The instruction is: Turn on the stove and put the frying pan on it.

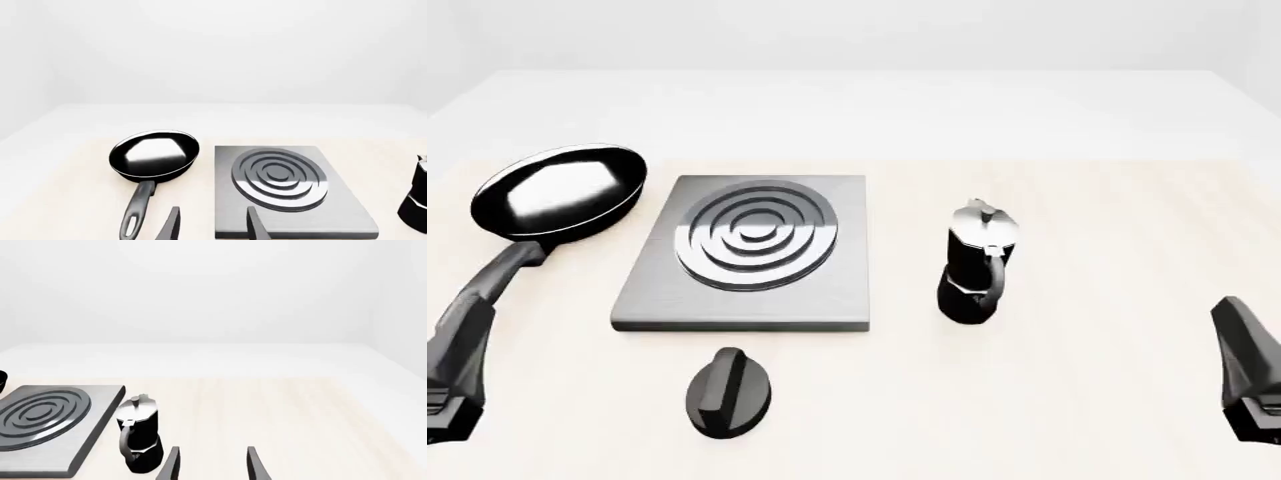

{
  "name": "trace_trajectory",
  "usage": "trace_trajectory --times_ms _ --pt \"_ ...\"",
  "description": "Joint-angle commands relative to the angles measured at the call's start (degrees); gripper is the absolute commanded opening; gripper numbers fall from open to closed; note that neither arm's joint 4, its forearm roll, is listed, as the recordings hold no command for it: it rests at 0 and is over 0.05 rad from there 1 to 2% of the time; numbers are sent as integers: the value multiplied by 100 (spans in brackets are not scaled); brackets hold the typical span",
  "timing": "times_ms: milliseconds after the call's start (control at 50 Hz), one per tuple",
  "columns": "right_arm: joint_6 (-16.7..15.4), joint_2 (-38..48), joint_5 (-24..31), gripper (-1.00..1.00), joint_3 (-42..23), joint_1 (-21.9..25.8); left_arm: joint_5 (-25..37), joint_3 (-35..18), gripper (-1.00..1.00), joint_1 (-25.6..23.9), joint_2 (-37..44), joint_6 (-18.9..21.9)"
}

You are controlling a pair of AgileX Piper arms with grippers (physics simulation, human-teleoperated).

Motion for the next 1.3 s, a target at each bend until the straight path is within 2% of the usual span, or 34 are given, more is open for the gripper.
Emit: trace_trajectory --times_ms 20,180,360,680,780,860,1000,1200,1300 --pt "0 56 -41 100 -9 0 59 -45 100 37 8 0" --pt "1 59 -46 100 -6 0 383 -251 100 63 -16 170" --pt "2 61 -47 100 -6 0 1163 -775 100 111 -17 406" --pt "1 56 -45 100 -6 -1 2550 -1490 100 -405 79 471" --pt "-1 56 -45 100 -6 -1 2630 -1627 100 -586 335 492" --pt "0 58 -46 100 -6 2 2624 -1722 100 -927 628 510" --pt "-1 54 -44 100 -6 1 2496 -1863 100 -1179 1117 263" --pt "-2 58 -45 100 -6 0 2362 -1718 100 -1492 1648 -134" --pt "-1 56 -45 100 -6 1 2412 -1639 100 -1615 1646 -183"
